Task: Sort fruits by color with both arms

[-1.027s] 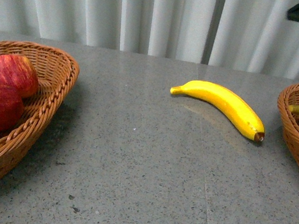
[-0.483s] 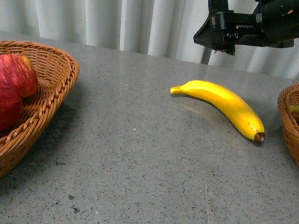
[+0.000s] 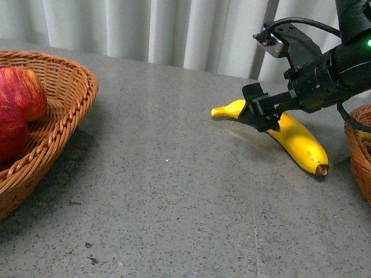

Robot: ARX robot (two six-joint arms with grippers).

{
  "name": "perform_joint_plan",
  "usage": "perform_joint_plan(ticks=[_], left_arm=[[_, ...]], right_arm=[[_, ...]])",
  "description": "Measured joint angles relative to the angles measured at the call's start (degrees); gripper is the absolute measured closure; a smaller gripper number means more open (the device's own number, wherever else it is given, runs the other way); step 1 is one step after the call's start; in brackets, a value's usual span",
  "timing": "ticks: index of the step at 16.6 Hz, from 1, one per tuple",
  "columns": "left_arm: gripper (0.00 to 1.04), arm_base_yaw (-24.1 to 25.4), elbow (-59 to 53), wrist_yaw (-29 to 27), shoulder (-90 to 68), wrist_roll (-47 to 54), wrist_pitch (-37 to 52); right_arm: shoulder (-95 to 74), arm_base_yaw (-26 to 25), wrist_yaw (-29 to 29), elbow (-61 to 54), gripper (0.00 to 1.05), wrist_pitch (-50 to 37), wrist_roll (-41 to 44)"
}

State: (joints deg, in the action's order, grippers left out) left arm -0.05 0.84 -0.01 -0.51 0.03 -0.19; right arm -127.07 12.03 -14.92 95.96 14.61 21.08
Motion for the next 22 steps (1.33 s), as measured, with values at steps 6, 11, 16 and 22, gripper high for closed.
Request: perform_joint_plan(ticks=[6, 11, 16, 22], left_arm=[[0.07, 0.0, 0.0, 0.0, 0.0, 0.0, 0.0], [0.07, 0.0, 0.0, 0.0, 0.0, 0.0, 0.0], [0.07, 0.0, 0.0, 0.0, 0.0, 0.0, 0.0], [0.07, 0.0, 0.0, 0.0, 0.0, 0.0, 0.0]], right_arm=[[-1.0, 0.4, 2.3, -1.5, 0.36, -0.3, 1.8], [2.1, 2.6, -0.7, -3.3, 0.66, -1.4, 0.1], [9.6, 2.6, -5.1, -3.3, 0.66, -4.5, -7.1], [27.0, -10.5, -7.1, -17.0, 0.66, -9.2, -10.7]])
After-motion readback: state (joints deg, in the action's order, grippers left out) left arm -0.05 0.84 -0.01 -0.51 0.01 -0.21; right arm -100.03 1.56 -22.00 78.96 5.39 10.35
